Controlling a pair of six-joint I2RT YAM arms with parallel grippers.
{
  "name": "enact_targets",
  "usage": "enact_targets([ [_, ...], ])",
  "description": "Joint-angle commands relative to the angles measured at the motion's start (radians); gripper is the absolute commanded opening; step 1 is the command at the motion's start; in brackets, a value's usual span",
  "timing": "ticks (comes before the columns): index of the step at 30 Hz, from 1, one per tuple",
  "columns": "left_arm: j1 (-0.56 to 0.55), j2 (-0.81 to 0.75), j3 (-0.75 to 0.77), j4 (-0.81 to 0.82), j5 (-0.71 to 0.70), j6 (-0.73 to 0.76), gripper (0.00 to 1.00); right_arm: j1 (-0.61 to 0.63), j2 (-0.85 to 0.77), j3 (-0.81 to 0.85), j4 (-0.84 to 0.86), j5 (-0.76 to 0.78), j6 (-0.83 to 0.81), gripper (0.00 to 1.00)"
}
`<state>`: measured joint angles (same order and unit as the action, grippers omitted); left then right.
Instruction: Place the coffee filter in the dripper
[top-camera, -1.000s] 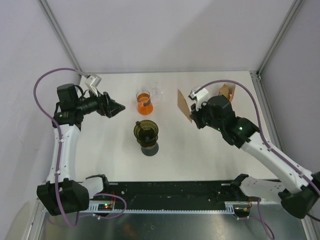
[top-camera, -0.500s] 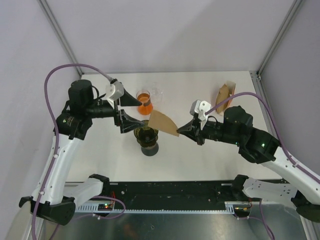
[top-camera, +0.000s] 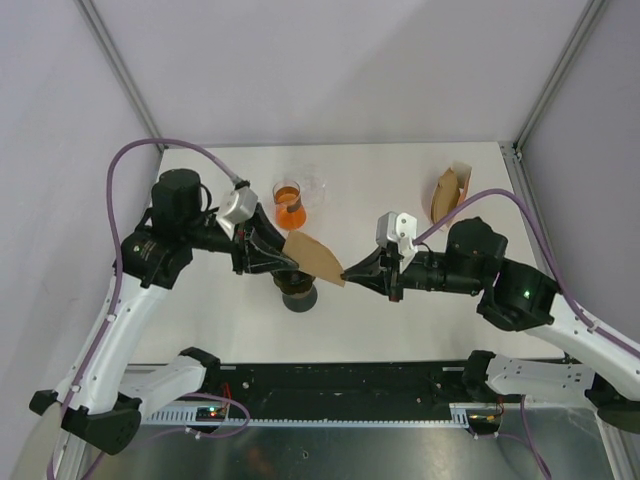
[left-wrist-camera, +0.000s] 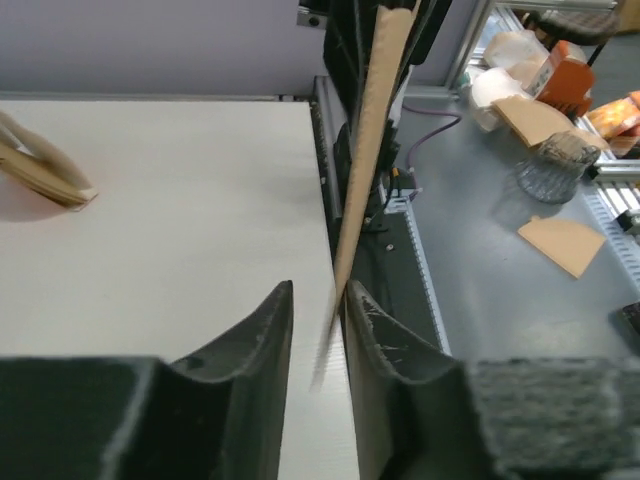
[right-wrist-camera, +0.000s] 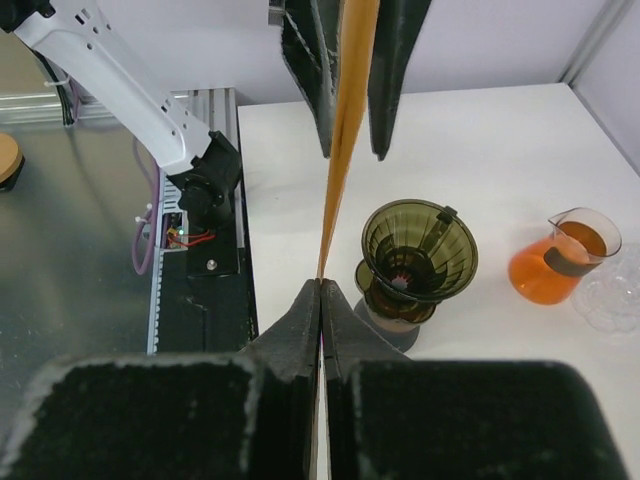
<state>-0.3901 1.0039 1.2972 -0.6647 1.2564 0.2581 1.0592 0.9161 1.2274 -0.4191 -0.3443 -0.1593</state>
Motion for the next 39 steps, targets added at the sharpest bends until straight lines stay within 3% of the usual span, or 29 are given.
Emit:
enact_targets([
  [1, -0.017, -0.025, -0.02, 0.002, 0.075, 0.002, 0.21, 0.008, 0.013, 0.044, 0.061, -0.018, -0.012, 0.0],
  [3, -0.018, -0.028, -0.032, 0.003, 0.081, 0.005, 0.05, 0.008, 0.019, 0.044, 0.063, -0.019, -0.014, 0.0],
  [6, -0.02, -0.036, -0.052, -0.011, 0.085, 0.032, 0.01, 0.008, 0.022, 0.044, 0.063, -0.031, -0.017, 0.01],
  [10, -0.023, -0.05, -0.046, -0.134, 0.052, 0.175, 0.0, 0.008, 0.001, 0.044, 0.046, -0.008, -0.026, 0.43],
  [12, -0.028, -0.059, -0.026, -0.249, 0.015, 0.304, 0.0, 0.008, -0.02, 0.044, 0.042, 0.02, -0.021, 0.57],
  [15, -0.045, -0.077, 0.009, -0.459, -0.066, 0.575, 0.0, 0.008, -0.049, 0.044, 0.06, 0.021, -0.007, 0.67],
  [19, -0.065, -0.091, 0.052, -0.696, -0.203, 0.816, 0.0, 0.029, -0.033, 0.044, 0.137, 0.002, 0.048, 0.7],
  [24, -0.087, -0.132, 0.069, -0.735, -0.283, 0.861, 0.0, 0.173, 0.017, 0.044, 0.198, 0.141, 0.034, 0.74],
  [27, -0.101, -0.144, 0.085, -0.737, -0.294, 0.862, 0.0, 0.241, 0.031, 0.051, 0.2, 0.26, 0.017, 0.65],
  [29, -0.113, -0.151, 0.094, -0.737, -0.298, 0.862, 0.0, 0.26, 0.046, 0.063, 0.185, 0.269, 0.015, 0.6],
  [39, -0.13, -0.16, 0.098, -0.737, -0.305, 0.854, 0.0, 0.318, 0.094, 0.07, 0.13, 0.281, -0.026, 0.56],
])
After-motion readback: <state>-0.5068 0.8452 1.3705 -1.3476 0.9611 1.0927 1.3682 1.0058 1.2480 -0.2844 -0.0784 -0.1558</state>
